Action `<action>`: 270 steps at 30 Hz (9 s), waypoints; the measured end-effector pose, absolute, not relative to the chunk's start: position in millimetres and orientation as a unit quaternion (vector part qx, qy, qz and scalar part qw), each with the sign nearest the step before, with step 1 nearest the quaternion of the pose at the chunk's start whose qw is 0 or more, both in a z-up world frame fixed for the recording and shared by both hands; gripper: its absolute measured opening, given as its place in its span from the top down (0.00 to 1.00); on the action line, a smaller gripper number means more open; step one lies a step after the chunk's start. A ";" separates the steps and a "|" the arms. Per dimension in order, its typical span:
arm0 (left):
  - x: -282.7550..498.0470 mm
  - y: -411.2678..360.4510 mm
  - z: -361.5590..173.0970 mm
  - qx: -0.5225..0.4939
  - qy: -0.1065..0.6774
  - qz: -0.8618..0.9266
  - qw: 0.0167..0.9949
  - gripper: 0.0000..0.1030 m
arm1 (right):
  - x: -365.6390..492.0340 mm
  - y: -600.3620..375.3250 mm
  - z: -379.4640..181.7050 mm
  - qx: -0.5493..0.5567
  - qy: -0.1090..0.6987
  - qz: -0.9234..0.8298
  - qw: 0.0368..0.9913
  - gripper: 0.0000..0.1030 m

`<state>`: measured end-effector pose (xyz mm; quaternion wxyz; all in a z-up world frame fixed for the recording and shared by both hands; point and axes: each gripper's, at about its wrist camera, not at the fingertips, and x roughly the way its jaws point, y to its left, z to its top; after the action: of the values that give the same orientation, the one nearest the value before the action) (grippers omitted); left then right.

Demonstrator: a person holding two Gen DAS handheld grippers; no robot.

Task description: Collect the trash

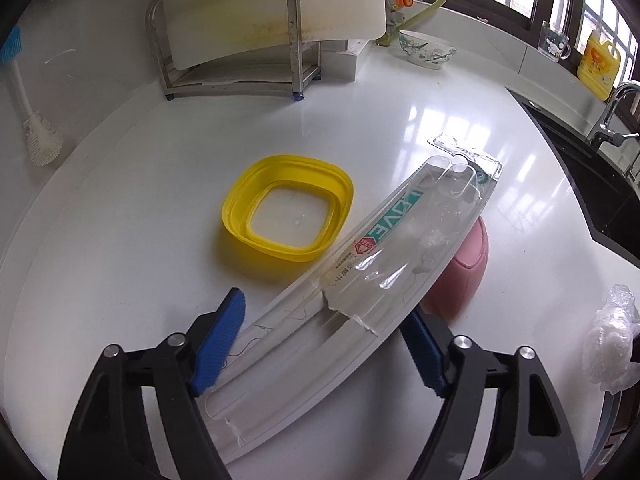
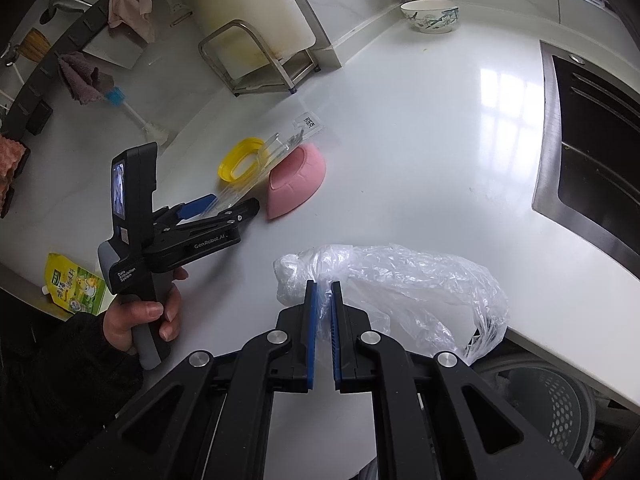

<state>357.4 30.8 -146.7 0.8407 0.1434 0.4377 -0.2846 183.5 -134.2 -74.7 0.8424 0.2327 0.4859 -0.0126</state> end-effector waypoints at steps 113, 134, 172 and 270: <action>-30.8 -60.2 -100.6 0.059 0.546 -0.089 0.831 0.07 | -68.2 -267.2 -81.7 0.199 0.523 0.053 0.827 0.51; -16.6 -16.2 -38.5 0.031 0.489 -0.064 0.869 0.07 | -31.8 -229.1 -35.5 0.163 0.486 0.079 0.855 0.45; 306.1 103.6 -68.1 0.066 0.420 -0.098 0.899 0.07 | 232.4 -114.8 -74.5 0.156 0.454 -0.025 0.877 0.38; 384.4 68.0 -116.4 0.107 0.439 -0.241 0.859 0.34 | 294.8 -95.1 -109.4 0.158 0.449 -0.127 0.870 0.46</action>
<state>384.4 68.0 -116.4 0.8591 0.1069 0.4389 -0.2408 294.8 -95.1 -109.4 0.8702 0.1577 0.4494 -0.1265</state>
